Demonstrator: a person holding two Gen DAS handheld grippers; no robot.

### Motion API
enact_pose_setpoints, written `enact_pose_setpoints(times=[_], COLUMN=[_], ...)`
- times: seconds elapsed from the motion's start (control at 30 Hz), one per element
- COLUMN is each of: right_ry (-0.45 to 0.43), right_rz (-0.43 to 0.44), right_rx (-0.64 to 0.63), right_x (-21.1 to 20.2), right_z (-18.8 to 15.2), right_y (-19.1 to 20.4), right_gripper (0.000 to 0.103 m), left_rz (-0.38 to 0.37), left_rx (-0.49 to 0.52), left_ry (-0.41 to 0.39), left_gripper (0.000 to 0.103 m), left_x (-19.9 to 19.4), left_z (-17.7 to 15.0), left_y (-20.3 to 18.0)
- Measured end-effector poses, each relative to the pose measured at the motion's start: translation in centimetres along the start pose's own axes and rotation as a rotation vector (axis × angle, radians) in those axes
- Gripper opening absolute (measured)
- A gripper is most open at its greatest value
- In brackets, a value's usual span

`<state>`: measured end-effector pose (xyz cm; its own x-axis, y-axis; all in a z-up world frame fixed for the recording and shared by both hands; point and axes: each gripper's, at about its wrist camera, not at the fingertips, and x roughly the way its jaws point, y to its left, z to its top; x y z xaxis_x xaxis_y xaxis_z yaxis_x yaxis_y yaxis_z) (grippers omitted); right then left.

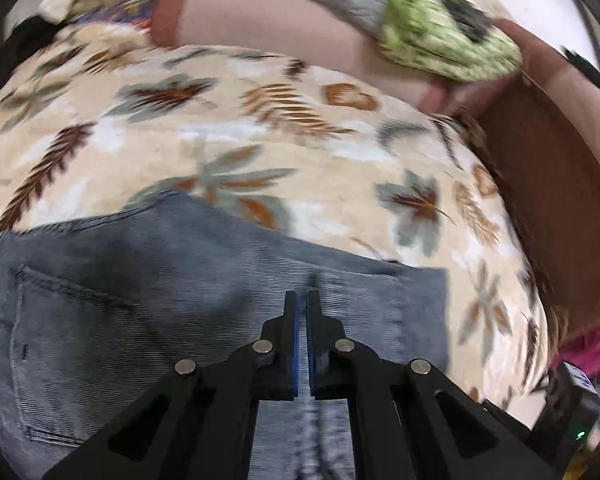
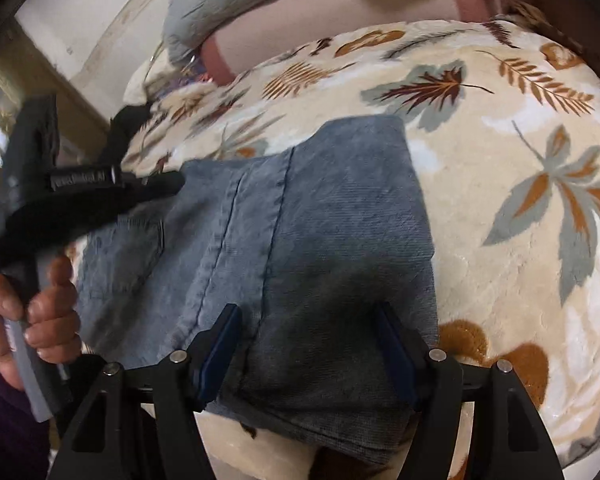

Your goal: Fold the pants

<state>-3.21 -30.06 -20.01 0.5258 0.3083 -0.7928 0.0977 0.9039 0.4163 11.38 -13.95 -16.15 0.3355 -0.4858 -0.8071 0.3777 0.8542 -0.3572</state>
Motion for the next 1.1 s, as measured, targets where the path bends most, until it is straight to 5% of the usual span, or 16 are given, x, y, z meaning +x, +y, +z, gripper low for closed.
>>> enact_pose_setpoints(times=[0.03, 0.17, 0.27, 0.4, 0.63, 0.73, 0.83, 1.1], right_ry=[0.003, 0.024, 0.029, 0.031, 0.04, 0.047, 0.04, -0.112], right_rz=[0.001, 0.053, 0.074, 0.098, 0.156, 0.184, 0.213, 0.221], right_rx=[-0.014, -0.057, -0.081, -0.097, -0.037, -0.001, 0.051, 0.115], right_x=[0.0, -0.4, -0.8, -1.6, -1.9, -2.1, -2.4, -4.3], right_z=[-0.1, -1.0, -1.7, -2.7, -2.4, -2.3, -2.0, -0.7], right_y=[0.1, 0.2, -0.1, -0.5, -2.0, -2.5, -3.1, -3.3], right_gripper=[0.07, 0.072, 0.072, 0.072, 0.071, 0.071, 0.071, 0.071], left_rz=[-0.024, -0.16, -0.197, -0.171, 0.056, 0.09, 0.049, 0.117], left_rx=[0.017, 0.049, 0.099, 0.128, 0.229, 0.265, 0.166, 0.102], left_ry=[-0.002, 0.037, 0.073, 0.169, 0.173, 0.157, 0.143, 0.083], left_gripper=[0.004, 0.036, 0.04, 0.04, 0.037, 0.037, 0.037, 0.037], left_x=[-0.2, 0.4, 1.8, 5.6, 10.2, 9.8, 8.5, 2.6], left_z=[0.1, 0.3, 0.7, 0.7, 0.8, 1.0, 1.8, -0.1], left_y=[-0.7, -3.9, -6.4, -8.5, -9.0, -9.8, -8.0, -1.6])
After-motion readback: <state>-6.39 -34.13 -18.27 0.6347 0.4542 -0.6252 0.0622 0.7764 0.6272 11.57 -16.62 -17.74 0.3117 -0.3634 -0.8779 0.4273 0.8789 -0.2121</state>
